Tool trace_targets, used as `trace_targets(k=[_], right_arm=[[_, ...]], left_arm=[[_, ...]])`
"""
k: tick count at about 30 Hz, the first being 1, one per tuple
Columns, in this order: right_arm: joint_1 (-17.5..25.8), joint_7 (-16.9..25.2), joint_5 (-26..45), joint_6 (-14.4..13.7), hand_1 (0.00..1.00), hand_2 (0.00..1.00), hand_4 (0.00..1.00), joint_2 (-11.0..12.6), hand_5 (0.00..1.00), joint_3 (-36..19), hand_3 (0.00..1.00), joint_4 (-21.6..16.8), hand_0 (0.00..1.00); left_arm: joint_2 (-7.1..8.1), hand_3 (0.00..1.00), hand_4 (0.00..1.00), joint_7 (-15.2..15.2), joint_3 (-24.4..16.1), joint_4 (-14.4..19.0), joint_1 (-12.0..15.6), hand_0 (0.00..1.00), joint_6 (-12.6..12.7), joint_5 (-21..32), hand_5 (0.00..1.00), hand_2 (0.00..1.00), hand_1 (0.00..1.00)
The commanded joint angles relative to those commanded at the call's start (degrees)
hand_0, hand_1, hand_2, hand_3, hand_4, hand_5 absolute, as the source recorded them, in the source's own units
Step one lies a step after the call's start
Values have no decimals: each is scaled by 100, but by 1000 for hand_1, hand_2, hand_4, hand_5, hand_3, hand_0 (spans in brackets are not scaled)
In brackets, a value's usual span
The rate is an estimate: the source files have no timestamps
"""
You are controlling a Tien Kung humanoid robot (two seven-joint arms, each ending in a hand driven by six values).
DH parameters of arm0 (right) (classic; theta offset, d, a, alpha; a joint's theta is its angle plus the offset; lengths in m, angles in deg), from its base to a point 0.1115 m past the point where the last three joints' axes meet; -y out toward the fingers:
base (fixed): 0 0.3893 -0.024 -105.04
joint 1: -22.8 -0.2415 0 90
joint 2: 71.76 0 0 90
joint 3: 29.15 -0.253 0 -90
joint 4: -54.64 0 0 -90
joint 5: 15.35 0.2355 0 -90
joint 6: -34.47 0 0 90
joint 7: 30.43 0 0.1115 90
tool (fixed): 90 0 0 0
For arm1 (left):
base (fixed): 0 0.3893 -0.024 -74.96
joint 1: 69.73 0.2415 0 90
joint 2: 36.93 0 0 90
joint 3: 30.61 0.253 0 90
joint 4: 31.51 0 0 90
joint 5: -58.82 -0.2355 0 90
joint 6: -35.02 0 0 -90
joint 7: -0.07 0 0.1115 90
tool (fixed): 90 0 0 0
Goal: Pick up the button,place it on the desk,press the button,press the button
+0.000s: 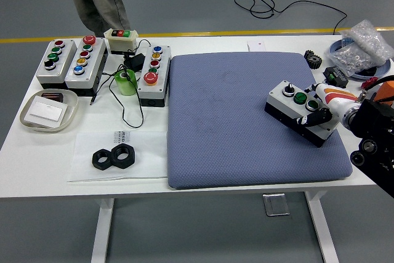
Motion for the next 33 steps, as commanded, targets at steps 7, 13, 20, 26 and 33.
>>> trace_targets(k=[7, 13, 20, 26, 33], right_arm=[[20, 77, -101, 215, 539, 729, 836, 10, 477, -67, 886, -33, 560], [30, 90, -102, 234, 650, 841, 842, 2, 477, -104, 911, -58, 686], [33, 79, -78, 226, 665, 848, 844, 7, 471, -122, 912, -68, 698], [3, 89, -92, 251, 669, 839, 841, 45, 465, -126, 908, -111, 702], [-9, 66, -136, 233, 670, 840, 838, 4, 451, -98, 908, -67, 707]], left_arm=[[5, 830, 643, -6, 15, 1, -2, 728, -5, 17, 998, 877, 830], [5, 830, 643, -8, 20, 2, -4, 727, -5, 25, 998, 877, 830], [6, 830, 643, -7, 21, -2, -10, 727, -4, 34, 998, 877, 830], [11, 830, 643, -20, 45, -4, -27, 727, -8, 71, 998, 877, 829], [7, 830, 643, -28, 69, -3, -50, 727, -10, 105, 998, 877, 829]])
